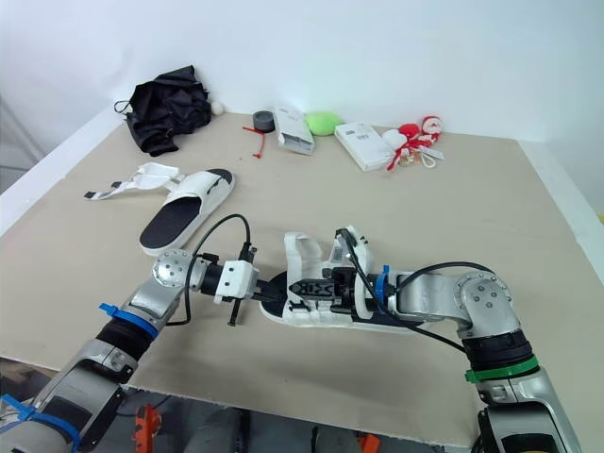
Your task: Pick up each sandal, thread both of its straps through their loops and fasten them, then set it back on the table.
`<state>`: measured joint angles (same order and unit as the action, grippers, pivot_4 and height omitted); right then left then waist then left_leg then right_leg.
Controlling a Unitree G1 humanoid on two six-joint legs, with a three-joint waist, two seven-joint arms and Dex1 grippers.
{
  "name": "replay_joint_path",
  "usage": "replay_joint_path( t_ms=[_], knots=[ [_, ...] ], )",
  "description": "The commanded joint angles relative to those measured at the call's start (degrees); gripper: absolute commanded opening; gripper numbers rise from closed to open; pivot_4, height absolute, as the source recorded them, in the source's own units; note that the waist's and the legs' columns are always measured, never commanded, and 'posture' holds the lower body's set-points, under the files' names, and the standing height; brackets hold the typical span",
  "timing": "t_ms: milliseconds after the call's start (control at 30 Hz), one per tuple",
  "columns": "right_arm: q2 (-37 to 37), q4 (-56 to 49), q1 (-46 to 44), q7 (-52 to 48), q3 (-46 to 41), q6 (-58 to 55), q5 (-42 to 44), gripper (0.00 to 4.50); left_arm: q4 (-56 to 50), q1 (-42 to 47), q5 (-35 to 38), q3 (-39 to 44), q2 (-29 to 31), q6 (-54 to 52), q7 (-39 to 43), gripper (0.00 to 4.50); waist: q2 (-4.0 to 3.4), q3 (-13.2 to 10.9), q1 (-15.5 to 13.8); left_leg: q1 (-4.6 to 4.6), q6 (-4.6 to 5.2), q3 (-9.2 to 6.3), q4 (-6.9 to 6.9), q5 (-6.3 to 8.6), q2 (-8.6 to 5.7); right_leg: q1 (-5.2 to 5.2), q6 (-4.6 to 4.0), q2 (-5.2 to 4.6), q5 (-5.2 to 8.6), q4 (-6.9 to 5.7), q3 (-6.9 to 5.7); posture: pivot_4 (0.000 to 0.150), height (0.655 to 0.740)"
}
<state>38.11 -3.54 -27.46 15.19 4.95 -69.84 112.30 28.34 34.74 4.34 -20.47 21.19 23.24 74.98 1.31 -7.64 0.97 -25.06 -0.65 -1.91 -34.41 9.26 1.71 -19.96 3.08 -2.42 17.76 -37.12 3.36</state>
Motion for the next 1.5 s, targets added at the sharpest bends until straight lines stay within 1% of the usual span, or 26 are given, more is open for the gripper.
replay_joint_path(
  t_ms=[33,167,333,567,767,1000,1133,1367,1467,1500],
  knots=[
    [-0.87,0.32,-1.28,-0.78,-2.60,-0.41,0.70,0.03,3.87,-4.81,-6.22,-6.68,0.45,-3.29,2.04,0.00,0.00,0.00,0.00,0.00,0.00,0.00,0.00,0.00,0.00,0.00,0.00,0.00,0.00,0.00,0.00,0.150,0.7380],
    [-0.62,1.30,-2.23,-1.47,-4.40,-1.36,0.70,0.03,4.24,-4.56,-6.25,-6.73,0.22,-3.16,1.99,0.00,-0.01,0.00,0.00,0.00,0.00,0.01,0.00,0.00,-0.01,0.00,0.00,-0.01,0.00,0.00,0.01,0.150,0.7380],
    [-0.05,0.22,-0.68,-1.23,-4.35,-2.07,0.70,0.03,4.48,-4.44,-6.29,-6.78,-0.08,-3.02,1.82,0.00,-0.01,0.00,0.00,-0.01,0.00,0.01,0.00,0.00,-0.02,0.00,0.00,-0.01,0.00,0.00,0.00,0.150,0.7380],
    [1.48,-1.24,3.28,-0.45,-3.03,-1.91,0.70,0.03,4.65,-4.35,-6.32,-6.66,-0.04,-2.89,1.74,0.00,-0.02,0.01,-0.02,-0.01,0.00,0.01,-0.01,0.00,-0.04,0.01,0.01,-0.04,0.01,0.00,0.01,0.150,0.7380],
    [2.25,-1.90,4.40,-0.72,-2.15,-1.93,0.70,0.03,4.52,-4.59,-6.35,-6.69,0.20,-2.85,1.81,0.00,-0.02,0.01,-0.02,-0.01,0.00,-0.02,-0.01,0.00,-0.05,0.04,0.02,-0.04,0.01,0.00,-0.03,0.150,0.7380],
    [5.12,-2.75,5.35,1.87,1.42,-1.76,0.70,0.03,4.51,-4.70,-6.38,-6.72,0.02,-2.91,1.64,0.00,-0.02,0.03,-0.05,0.00,0.00,-0.02,-0.01,0.00,-0.06,0.05,0.03,-0.06,0.02,0.01,-0.04,0.150,0.7380],
    [6.90,-4.24,5.10,3.78,4.55,-1.25,0.70,0.03,4.58,-4.74,-6.36,-6.61,0.13,-2.86,1.67,0.00,-0.04,0.10,-0.05,0.00,0.00,-0.03,-0.01,0.00,-0.07,0.07,0.05,-0.09,0.03,0.02,-0.05,0.150,0.7380],
    [5.70,-2.74,1.62,4.47,7.30,-0.55,0.70,0.03,4.66,-4.58,-6.40,-6.49,0.29,-3.01,1.70,0.00,0.03,0.32,-0.04,0.02,0.06,-0.04,-0.01,0.04,-0.06,0.08,0.04,-0.07,0.05,0.02,-0.08,0.150,0.7380],
    [7.36,-4.30,0.23,3.54,8.70,-2.01,-0.74,0.03,4.69,-4.53,-6.38,-6.38,0.37,-3.07,1.55,0.00,-0.01,0.36,-0.02,0.05,0.06,-0.06,0.00,0.04,-0.04,0.08,0.02,-0.03,0.05,0.01,-0.08,0.150,0.7380],
    [7.79,-5.55,-0.37,2.72,8.72,-2.62,-2.71,0.03,4.67,-4.56,-6.38,-6.36,0.41,-3.08,1.52,0.00,-0.04,0.37,-0.02,0.04,0.07,-0.08,0.00,0.05,-0.03,0.09,0.01,-0.03,0.06,0.01,-0.10,0.150,0.7380]
  ],
)
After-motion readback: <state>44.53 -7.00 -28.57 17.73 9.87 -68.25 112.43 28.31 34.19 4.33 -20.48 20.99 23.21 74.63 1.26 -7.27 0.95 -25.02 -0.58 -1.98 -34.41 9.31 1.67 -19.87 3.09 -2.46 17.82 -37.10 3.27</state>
